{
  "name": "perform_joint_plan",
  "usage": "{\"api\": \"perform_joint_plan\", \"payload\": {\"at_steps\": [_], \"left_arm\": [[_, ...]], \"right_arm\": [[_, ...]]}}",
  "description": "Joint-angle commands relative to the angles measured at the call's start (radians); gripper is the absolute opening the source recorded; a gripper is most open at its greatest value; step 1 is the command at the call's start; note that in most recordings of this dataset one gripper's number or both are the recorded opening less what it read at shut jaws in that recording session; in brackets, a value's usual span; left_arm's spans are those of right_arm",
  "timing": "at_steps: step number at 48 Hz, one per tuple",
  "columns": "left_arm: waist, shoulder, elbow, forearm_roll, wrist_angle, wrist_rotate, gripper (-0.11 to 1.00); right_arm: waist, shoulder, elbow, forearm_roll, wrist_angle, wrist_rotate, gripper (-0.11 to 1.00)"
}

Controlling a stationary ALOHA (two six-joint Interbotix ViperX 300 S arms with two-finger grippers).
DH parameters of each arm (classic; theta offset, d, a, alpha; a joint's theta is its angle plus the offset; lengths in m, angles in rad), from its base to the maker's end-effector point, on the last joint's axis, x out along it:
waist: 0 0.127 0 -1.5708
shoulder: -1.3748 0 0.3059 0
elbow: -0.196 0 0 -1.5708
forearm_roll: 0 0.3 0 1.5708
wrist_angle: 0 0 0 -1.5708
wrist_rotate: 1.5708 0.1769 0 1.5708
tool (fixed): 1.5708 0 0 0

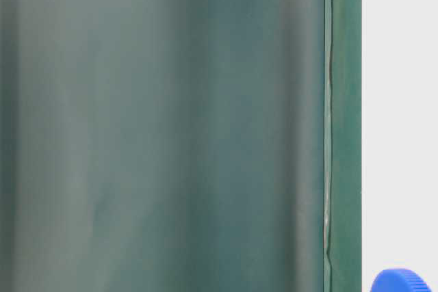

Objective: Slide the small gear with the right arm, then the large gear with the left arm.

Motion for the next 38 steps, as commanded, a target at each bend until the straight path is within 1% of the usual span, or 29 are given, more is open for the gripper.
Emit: {"api": "perform_joint_plan", "payload": {"at_steps": [1, 3, 12, 17, 22, 28, 33, 38], "left_arm": [[0.003, 0.006, -0.009, -0.002, -0.005, 0.000, 0.00], [0.003, 0.008, -0.009, -0.002, -0.003, 0.000, 0.00], [0.003, 0.008, -0.009, -0.002, -0.005, 0.000, 0.00], [0.003, 0.008, -0.009, -0.002, -0.003, 0.000, 0.00], [0.003, 0.008, -0.009, -0.002, -0.005, 0.000, 0.00], [0.005, 0.009, -0.009, -0.002, -0.003, 0.000, 0.00], [0.021, 0.031, -0.008, -0.002, -0.003, 0.000, 0.00], [0.057, 0.115, -0.005, -0.002, -0.005, -0.002, 0.00]], "right_arm": [[0.005, -0.031, -0.040, -0.026, 0.012, -0.005, 0.53], [0.008, -0.044, -0.052, -0.040, 0.025, -0.005, 0.53], [0.029, -0.127, -0.124, -0.135, 0.084, -0.005, 0.53], [0.040, -0.167, -0.149, -0.187, 0.089, -0.005, 0.53], [0.041, -0.193, -0.160, -0.225, 0.089, -0.005, 0.53], [0.043, -0.212, -0.158, -0.259, 0.081, -0.003, 0.53], [0.043, -0.215, -0.158, -0.270, 0.069, -0.003, 0.53], [0.043, -0.212, -0.158, -0.276, 0.055, -0.003, 0.53]]}}
